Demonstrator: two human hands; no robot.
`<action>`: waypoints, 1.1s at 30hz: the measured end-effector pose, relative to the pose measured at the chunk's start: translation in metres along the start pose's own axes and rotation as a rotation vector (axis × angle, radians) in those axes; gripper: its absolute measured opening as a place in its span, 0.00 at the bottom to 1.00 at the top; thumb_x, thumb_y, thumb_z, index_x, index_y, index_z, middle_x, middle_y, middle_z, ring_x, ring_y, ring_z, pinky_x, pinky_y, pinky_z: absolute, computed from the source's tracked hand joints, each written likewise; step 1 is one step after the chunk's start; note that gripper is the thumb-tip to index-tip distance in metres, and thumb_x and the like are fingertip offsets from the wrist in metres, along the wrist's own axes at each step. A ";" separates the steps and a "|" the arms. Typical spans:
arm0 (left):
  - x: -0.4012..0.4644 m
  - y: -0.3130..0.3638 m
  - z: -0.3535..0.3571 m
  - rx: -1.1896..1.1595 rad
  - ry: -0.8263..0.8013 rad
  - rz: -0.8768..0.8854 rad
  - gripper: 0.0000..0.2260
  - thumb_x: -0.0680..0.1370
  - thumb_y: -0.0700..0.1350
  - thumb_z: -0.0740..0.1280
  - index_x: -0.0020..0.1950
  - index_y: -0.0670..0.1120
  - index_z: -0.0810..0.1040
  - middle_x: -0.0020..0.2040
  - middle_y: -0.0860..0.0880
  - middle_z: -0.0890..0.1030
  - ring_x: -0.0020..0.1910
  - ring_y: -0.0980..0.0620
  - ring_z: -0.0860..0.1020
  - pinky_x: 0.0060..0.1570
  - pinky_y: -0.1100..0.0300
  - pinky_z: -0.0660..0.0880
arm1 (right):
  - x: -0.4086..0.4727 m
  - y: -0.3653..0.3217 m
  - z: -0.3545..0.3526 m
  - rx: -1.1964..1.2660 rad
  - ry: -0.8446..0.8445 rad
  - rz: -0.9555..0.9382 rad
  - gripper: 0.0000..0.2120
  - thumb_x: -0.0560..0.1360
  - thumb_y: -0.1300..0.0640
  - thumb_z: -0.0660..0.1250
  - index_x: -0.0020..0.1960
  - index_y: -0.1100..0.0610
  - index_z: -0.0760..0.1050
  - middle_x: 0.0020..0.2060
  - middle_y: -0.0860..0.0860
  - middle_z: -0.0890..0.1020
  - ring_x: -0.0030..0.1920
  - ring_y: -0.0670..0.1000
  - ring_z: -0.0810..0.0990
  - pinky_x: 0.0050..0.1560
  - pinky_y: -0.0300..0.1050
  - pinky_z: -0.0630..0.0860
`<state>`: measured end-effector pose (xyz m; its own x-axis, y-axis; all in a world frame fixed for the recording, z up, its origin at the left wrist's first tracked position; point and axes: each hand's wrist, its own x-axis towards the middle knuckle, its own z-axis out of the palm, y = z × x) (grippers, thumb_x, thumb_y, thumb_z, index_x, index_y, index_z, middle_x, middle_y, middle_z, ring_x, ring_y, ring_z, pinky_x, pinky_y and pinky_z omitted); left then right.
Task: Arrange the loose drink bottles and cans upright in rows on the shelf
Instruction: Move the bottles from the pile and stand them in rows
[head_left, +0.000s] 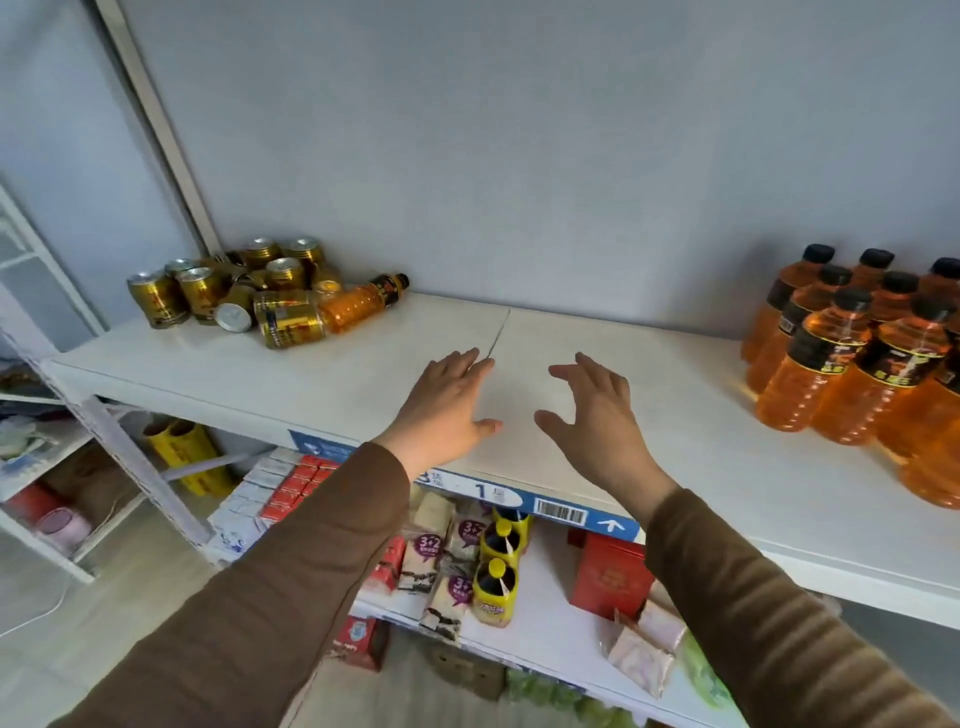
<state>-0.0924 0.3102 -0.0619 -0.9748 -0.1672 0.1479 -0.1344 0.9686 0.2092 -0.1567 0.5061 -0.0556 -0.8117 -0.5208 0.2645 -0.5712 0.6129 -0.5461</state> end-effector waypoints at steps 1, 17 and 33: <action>-0.005 -0.011 -0.003 0.007 0.003 -0.002 0.37 0.79 0.59 0.65 0.81 0.49 0.52 0.82 0.47 0.51 0.80 0.46 0.50 0.78 0.51 0.48 | 0.002 -0.010 0.006 -0.013 0.000 -0.011 0.27 0.77 0.49 0.68 0.73 0.50 0.66 0.77 0.52 0.61 0.76 0.54 0.54 0.71 0.51 0.61; -0.022 -0.157 -0.044 0.060 0.065 -0.098 0.36 0.80 0.59 0.64 0.82 0.50 0.51 0.82 0.49 0.51 0.80 0.49 0.49 0.76 0.54 0.47 | 0.076 -0.120 0.116 0.075 -0.022 -0.101 0.25 0.77 0.49 0.67 0.72 0.51 0.68 0.67 0.50 0.74 0.68 0.54 0.67 0.64 0.47 0.68; 0.022 -0.329 -0.083 0.006 0.049 0.046 0.36 0.79 0.58 0.66 0.82 0.50 0.52 0.82 0.49 0.53 0.80 0.46 0.52 0.76 0.50 0.52 | 0.182 -0.211 0.224 0.165 0.004 0.198 0.26 0.78 0.44 0.65 0.73 0.52 0.66 0.65 0.50 0.76 0.63 0.52 0.75 0.58 0.46 0.72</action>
<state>-0.0547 -0.0276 -0.0476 -0.9700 -0.1310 0.2046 -0.0907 0.9766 0.1951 -0.1559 0.1488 -0.0701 -0.9066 -0.3972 0.1426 -0.3734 0.5975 -0.7097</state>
